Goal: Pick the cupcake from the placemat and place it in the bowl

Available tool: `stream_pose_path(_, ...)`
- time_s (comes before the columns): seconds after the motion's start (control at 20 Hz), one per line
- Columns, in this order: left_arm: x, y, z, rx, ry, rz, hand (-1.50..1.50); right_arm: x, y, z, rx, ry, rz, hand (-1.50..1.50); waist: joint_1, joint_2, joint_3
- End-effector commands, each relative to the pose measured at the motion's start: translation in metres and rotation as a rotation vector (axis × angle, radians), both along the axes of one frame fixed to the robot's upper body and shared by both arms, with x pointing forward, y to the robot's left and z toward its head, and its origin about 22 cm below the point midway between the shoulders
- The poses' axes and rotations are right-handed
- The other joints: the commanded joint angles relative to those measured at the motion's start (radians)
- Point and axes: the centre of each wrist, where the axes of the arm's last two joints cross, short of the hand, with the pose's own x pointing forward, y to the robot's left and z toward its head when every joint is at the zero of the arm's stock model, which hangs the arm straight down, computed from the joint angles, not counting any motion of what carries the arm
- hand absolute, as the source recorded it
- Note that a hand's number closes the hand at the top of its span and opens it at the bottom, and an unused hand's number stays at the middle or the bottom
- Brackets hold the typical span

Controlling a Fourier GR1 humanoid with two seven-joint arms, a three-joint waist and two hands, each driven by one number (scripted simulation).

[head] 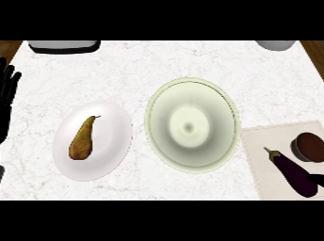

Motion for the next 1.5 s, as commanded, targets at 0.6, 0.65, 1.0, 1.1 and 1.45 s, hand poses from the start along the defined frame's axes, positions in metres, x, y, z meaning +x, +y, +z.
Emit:
stream_pose_path(0.6,0.009,-0.002,-0.004,-0.012,-0.017,-0.008,0.00,-0.003,0.002,0.035,-0.113,0.502,-0.023,-1.50,0.023,0.006,0.005)
stream_pose_path(0.65,0.010,-0.006,0.001,-0.009,-0.003,-0.025,0.00,0.010,-0.020,0.042,-0.109,0.505,-0.016,-1.50,0.025,0.006,0.005)
stream_pose_path(1.0,0.016,-0.005,-0.001,-0.004,0.016,-0.013,0.00,0.006,-0.019,-0.015,-0.077,0.540,-0.018,-1.50,0.021,0.006,0.005)
stream_pose_path(1.1,0.007,0.002,0.005,-0.003,-0.014,-0.012,0.00,0.014,-0.029,-0.015,-0.088,0.550,-0.020,-1.50,0.024,0.006,0.005)
stream_pose_path(1.45,-0.002,0.011,-0.004,-0.012,-0.024,-0.022,0.00,0.024,-0.039,-0.053,-0.076,0.584,-0.054,-1.50,0.027,0.006,0.005)
